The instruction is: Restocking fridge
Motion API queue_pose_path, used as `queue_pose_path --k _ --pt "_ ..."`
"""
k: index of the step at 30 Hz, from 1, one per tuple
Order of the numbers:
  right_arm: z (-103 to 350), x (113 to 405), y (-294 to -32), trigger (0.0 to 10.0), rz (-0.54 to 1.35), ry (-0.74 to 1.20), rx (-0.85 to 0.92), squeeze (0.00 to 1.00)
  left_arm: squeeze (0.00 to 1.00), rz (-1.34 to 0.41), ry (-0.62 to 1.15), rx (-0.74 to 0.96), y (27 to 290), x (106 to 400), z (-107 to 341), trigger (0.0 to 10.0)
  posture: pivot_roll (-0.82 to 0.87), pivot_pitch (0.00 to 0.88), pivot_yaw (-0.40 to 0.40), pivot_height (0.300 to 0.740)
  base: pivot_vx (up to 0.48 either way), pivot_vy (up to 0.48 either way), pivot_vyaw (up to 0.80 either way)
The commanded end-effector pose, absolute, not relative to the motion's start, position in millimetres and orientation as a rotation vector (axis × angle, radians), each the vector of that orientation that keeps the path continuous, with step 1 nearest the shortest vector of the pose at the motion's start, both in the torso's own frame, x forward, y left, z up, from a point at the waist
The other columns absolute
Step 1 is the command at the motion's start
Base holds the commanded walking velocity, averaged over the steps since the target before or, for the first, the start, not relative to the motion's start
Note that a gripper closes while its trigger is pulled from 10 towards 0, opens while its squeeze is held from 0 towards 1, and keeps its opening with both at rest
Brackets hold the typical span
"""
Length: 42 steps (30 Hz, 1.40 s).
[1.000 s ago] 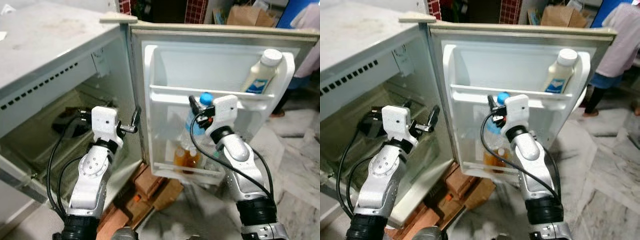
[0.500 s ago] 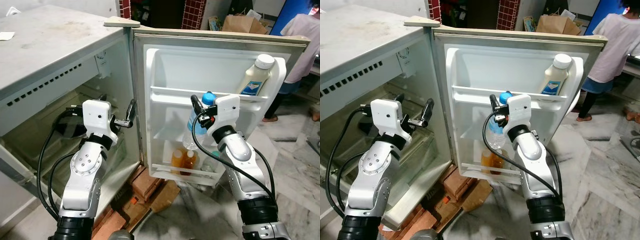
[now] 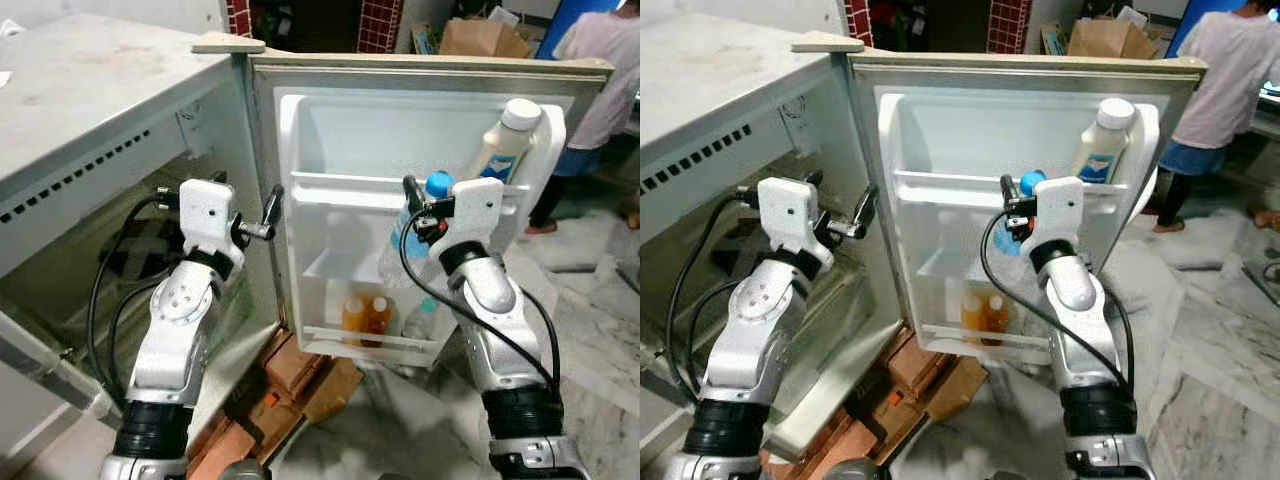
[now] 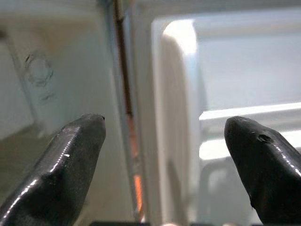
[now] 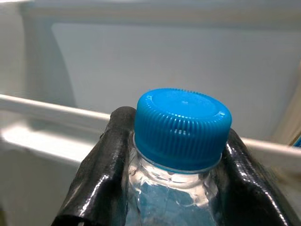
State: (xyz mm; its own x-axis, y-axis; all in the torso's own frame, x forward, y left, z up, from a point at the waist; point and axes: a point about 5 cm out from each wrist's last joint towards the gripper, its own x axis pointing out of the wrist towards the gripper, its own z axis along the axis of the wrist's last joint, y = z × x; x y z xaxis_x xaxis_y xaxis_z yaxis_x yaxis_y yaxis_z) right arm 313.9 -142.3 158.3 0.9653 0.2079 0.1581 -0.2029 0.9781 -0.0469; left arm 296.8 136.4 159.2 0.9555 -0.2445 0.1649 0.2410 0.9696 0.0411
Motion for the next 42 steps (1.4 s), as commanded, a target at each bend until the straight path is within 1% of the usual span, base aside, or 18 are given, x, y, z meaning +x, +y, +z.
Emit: queue_pose_path --k 1,5,8,9,12,13,17,20,21,25,27,28,31,32,37,41,42 --pt "176.5 312.4 -132.8 10.0 0.253 -0.228 -0.02 0.0 0.0 -0.233 -0.169 0.02 140.8 295.5 160.2 10.0 0.05 0.004 -0.011 0.74 0.0 0.0 0.0" --pt "176.4 312.5 -127.7 10.0 0.272 -0.227 -0.019 0.0 0.0 -0.239 -0.171 0.055 138.7 296.2 156.1 10.0 0.06 0.002 -0.024 0.74 0.0 0.0 0.0" --pt "178.7 313.9 -123.3 10.0 0.287 -0.233 -0.022 0.0 0.0 -0.226 -0.179 0.039 139.8 298.0 159.1 10.0 0.06 0.005 -0.021 0.74 0.0 0.0 0.0" --pt "184.9 315.6 -121.9 10.0 0.287 -0.249 -0.033 0.0 0.0 -0.229 -0.181 0.04 140.2 299.3 160.7 10.0 0.04 0.017 -0.003 0.74 0.0 0.0 0.0" --pt "187.0 315.9 -124.1 10.0 0.275 -0.254 -0.044 0.0 0.0 -0.239 -0.178 0.046 139.3 299.7 160.3 10.0 0.04 0.02 0.002 0.74 0.0 0.0 0.0" --pt "182.6 314.6 -127.9 10.0 0.253 -0.237 -0.046 0.0 0.0 -0.263 -0.181 0.058 136.4 299.6 160.6 10.0 0.04 0.023 0.006 0.74 0.0 0.0 0.0" --pt "173.0 310.3 -128.4 10.0 0.237 -0.209 -0.045 0.0 0.0 -0.278 -0.195 0.076 134.2 298.5 163.1 10.0 0.05 0.023 -0.001 0.74 0.0 0.0 0.0" --pt "170.0 304.2 -120.9 10.0 0.263 -0.188 -0.01 0.0 0.0 -0.242 -0.193 0.048 139.7 296.3 168.0 10.0 0.05 0.039 -0.014 0.74 0.0 0.0 0.0" --pt "166.5 301.7 -117.9 10.0 0.281 -0.177 -0.006 0.0 0.0 -0.236 -0.186 0.045 140.5 294.0 166.1 10.0 0.06 0.06 -0.018 0.74 0.0 0.0 0.0" --pt "151.7 294.8 -116.7 10.0 0.285 -0.132 0.006 0.0 0.0 -0.228 -0.163 0.052 140.3 283.5 158.2 10.0 0.08 0.058 -0.027 0.74 0.0 0.0 0.0" --pt "151.1 292.7 -114.9 10.0 0.285 -0.126 0.016 0.0 0.0 -0.225 -0.146 0.043 141.8 278.5 155.8 10.0 0.07 0.059 -0.025 0.73 0.0 0.0 0.0" --pt "150.0 291.3 -114.6 10.0 0.284 -0.119 0.02 0.0 0.0 -0.231 -0.128 0.043 141.8 276.7 151.2 10.0 0.08 0.073 -0.024 0.72 0.0 0.0 0.0" --pt "144.9 287.4 -114.7 10.0 0.284 -0.101 0.018 0.0 0.0 -0.234 -0.113 0.049 139.4 274.9 147.6 10.0 0.07 0.077 -0.02 0.7 0.0 0.0 0.0" --pt "144.9 287.4 -114.7 10.0 0.284 -0.101 0.018 0.0 0.0 -0.234 -0.113 0.049 139.4 274.9 147.6 10.0 0.07 0.077 -0.02 0.7 0.0 0.0 0.0" --pt "144.4 285.6 -117.8 10.0 0.275 -0.097 0.016 0.0 0.0 -0.215 -0.099 0.043 136.4 274.8 148.1 10.0 0.07 0.086 -0.02 0.665 0.0 0.0 0.0" --pt "143.7 285.4 -118.7 10.0 0.272 -0.095 0.014 0.0 0.0 -0.201 -0.081 0.045 138.6 272.9 143.7 10.0 0.06 0.088 -0.019 0.65 0.0 0.0 0.0" --pt "143.7 284.2 -119.0 10.0 0.271 -0.096 0.015 0.0 0.0 -0.197 -0.071 0.044 139.5 270.4 141.3 10.0 0.06 0.09 -0.021 0.641 0.0 0.0 0.0"
